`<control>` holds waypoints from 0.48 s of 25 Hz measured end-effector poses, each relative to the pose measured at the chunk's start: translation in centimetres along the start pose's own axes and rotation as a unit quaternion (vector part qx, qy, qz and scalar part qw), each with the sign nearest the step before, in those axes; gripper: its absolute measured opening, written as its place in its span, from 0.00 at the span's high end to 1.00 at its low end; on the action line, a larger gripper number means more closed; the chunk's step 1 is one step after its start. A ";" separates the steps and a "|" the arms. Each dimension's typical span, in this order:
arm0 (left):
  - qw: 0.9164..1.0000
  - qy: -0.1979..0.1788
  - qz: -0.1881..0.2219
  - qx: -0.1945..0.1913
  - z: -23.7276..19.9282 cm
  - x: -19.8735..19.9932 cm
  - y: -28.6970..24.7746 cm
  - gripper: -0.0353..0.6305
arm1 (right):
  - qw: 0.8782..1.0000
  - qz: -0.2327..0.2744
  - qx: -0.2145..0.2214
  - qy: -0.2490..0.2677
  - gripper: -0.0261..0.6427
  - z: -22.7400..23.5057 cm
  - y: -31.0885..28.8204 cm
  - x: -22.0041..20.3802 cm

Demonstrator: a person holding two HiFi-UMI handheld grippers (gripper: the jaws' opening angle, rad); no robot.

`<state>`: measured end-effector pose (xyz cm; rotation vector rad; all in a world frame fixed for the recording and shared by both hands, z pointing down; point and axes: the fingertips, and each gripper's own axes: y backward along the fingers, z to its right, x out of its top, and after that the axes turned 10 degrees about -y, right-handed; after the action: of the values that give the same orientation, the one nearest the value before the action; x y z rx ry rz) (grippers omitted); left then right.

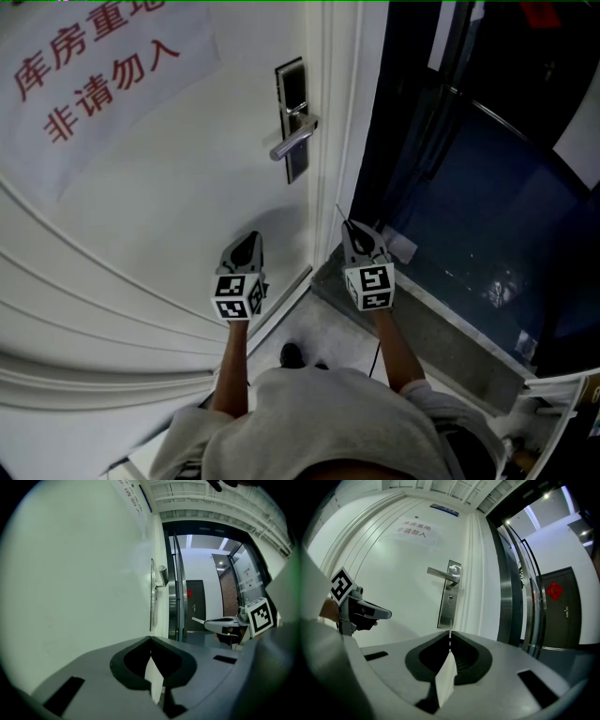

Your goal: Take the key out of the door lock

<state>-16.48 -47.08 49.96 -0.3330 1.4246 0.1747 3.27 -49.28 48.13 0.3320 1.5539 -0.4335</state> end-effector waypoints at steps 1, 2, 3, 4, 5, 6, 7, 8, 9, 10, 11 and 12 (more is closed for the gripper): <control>1.000 0.000 0.000 -0.001 0.0 0.0 0.0 0.92 | 1.000 0.000 0.000 0.000 0.92 -0.1 0.0 0.0; 1.000 0.000 -0.001 -0.001 0.0 0.0 0.0 0.92 | 1.000 0.000 0.001 0.000 0.92 -0.1 -0.1 0.0; 1.000 0.000 -0.001 -0.001 0.0 0.0 0.0 0.92 | 1.000 0.000 0.001 0.000 0.92 -0.2 -0.1 0.0; 1.000 0.001 -0.001 -0.001 0.0 0.0 0.0 0.92 | 1.000 -0.001 0.002 0.000 0.92 -0.3 -0.2 0.0; 1.000 0.001 -0.001 -0.002 0.0 -0.1 0.0 0.92 | 1.000 -0.001 0.002 0.000 0.92 -0.3 -0.2 0.0; 1.000 0.002 -0.002 -0.003 0.0 -0.1 0.0 0.92 | 1.000 -0.001 0.002 -0.001 0.92 -0.4 -0.2 0.0; 1.000 0.002 -0.003 -0.003 0.1 -0.2 0.0 0.92 | 1.000 -0.001 0.002 -0.001 0.92 -0.4 -0.3 0.0; 1.000 0.003 -0.004 -0.003 0.0 -0.3 0.0 0.92 | 1.000 -0.001 0.003 -0.001 0.92 -0.5 -0.3 0.1; 1.000 0.003 -0.005 -0.002 0.0 -0.3 0.0 0.92 | 1.000 -0.001 0.003 -0.001 0.92 -0.5 -0.3 0.1; 1.000 0.003 -0.005 -0.002 0.0 -0.4 0.0 0.92 | 1.000 -0.001 0.004 -0.001 0.92 -0.6 -0.4 0.0; 1.000 0.002 -0.006 -0.002 -0.1 -0.4 0.0 0.92 | 1.000 -0.002 0.004 0.000 0.92 -0.6 -0.4 0.0; 1.000 0.002 -0.006 -0.002 -0.1 -0.5 0.0 0.92 | 1.000 -0.003 0.004 -0.001 0.92 -0.6 -0.4 -0.1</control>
<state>-16.63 -47.06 50.42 -0.3445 1.4266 0.1678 2.53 -49.35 48.22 0.3340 1.5526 -0.4440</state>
